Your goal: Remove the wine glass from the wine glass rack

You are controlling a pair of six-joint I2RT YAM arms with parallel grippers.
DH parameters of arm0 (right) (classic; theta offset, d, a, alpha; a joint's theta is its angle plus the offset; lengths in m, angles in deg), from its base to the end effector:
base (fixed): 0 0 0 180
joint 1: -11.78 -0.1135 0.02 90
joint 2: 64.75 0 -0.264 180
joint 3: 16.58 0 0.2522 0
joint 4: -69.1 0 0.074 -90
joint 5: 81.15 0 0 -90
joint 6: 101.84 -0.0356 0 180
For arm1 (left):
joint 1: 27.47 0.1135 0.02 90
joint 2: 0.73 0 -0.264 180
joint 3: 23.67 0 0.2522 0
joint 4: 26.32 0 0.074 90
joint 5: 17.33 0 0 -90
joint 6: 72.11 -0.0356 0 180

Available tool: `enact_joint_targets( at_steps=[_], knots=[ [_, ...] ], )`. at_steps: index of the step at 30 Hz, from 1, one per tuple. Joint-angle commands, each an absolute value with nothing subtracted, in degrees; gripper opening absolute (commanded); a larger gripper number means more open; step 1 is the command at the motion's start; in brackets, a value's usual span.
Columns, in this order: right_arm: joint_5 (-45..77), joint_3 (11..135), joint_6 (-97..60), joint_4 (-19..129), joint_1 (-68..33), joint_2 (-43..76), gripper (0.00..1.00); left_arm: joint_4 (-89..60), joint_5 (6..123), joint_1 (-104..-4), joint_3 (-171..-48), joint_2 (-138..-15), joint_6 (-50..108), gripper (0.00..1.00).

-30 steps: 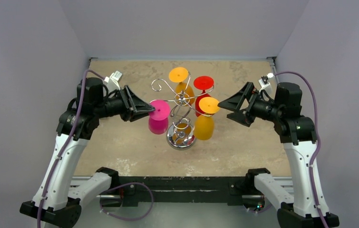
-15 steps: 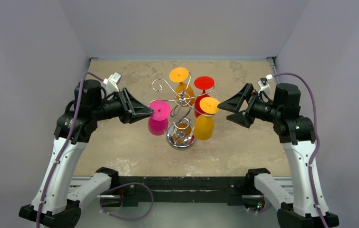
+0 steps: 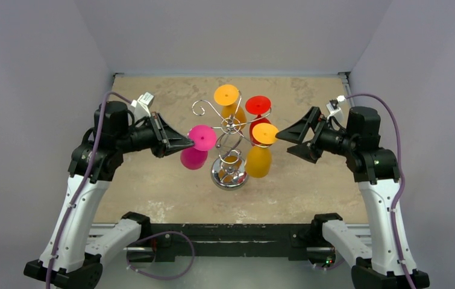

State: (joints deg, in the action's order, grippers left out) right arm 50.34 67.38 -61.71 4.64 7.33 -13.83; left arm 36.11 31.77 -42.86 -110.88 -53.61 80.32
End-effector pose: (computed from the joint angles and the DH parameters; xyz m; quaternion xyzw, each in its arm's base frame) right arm 0.1486 0.0352 0.4035 0.1550 0.8193 0.4837 0.2660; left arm 0.1461 -0.0644 0.4187 -0.1559 0.8085 -0.5358 0.1868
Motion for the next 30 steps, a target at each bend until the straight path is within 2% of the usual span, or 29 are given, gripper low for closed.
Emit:
enact_joint_targets(
  at_steps=[1, 30],
  knots=[
    [50.4, 67.3, -60.7, 4.8, 7.3, -14.5, 0.93, 34.7, 30.5, -42.7, -111.4, -53.0, 82.0, 0.00],
    [50.1, 66.3, -60.4, 4.4, 7.3, -14.9, 0.92, 44.0, 36.9, -41.5, -118.1, -52.6, 81.2, 0.00]
  ],
)
